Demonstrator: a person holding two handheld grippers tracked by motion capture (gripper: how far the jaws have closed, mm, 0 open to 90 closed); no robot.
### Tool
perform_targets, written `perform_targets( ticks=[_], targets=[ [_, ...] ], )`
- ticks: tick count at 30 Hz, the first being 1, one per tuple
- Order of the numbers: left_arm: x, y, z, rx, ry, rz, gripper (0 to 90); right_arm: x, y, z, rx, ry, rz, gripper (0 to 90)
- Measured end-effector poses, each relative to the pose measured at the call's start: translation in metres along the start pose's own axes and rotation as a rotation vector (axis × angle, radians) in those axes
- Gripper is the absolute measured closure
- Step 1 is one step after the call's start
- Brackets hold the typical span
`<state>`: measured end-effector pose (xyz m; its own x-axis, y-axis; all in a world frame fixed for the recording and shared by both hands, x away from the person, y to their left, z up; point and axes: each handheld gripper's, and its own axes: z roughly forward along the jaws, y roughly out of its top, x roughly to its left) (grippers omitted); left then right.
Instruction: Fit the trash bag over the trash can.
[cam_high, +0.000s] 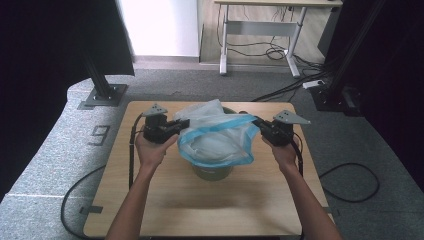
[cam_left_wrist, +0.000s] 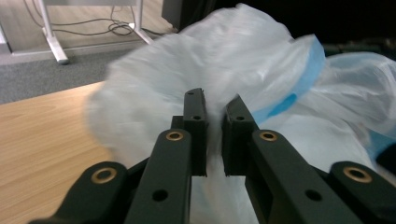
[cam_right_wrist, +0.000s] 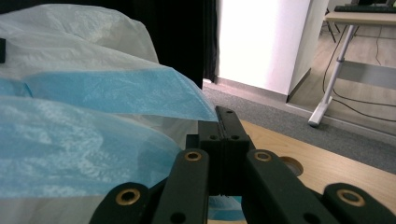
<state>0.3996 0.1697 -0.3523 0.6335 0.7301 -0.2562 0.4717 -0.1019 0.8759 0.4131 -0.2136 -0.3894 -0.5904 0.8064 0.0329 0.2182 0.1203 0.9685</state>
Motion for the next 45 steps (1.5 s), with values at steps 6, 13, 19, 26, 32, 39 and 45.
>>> perform_targets(
  ticks=[6, 13, 19, 26, 32, 39, 45],
  targets=[
    [0.020, 0.001, 0.011, -0.012, -0.038, -0.037, 89.1, -0.005, 0.000, 0.021, 0.030, -0.003, 0.012, 87.9],
    [0.016, 0.001, 0.017, 0.004, -0.059, 0.001, 89.9, -0.005, 0.003, 0.027, 0.027, -0.010, 0.005, 87.7],
    [0.028, 0.004, 0.018, -0.006, -0.019, -0.026, 90.0, -0.013, 0.000, 0.031, 0.012, -0.019, 0.037, 87.7],
    [0.049, 0.004, 0.031, 0.008, 0.004, -0.088, 90.0, -0.019, -0.004, 0.053, 0.029, -0.012, 0.066, 87.7],
    [0.064, -0.002, 0.035, 0.019, -0.002, -0.140, 90.0, -0.020, -0.012, 0.071, 0.079, 0.009, 0.070, 87.7],
    [0.072, -0.010, 0.046, 0.041, -0.019, -0.185, 90.0, -0.023, -0.025, 0.082, 0.115, 0.056, 0.134, 87.8],
    [0.080, -0.014, 0.049, 0.027, -0.044, -0.234, 90.0, -0.024, -0.033, 0.086, 0.123, 0.099, 0.170, 88.3]
  ],
)
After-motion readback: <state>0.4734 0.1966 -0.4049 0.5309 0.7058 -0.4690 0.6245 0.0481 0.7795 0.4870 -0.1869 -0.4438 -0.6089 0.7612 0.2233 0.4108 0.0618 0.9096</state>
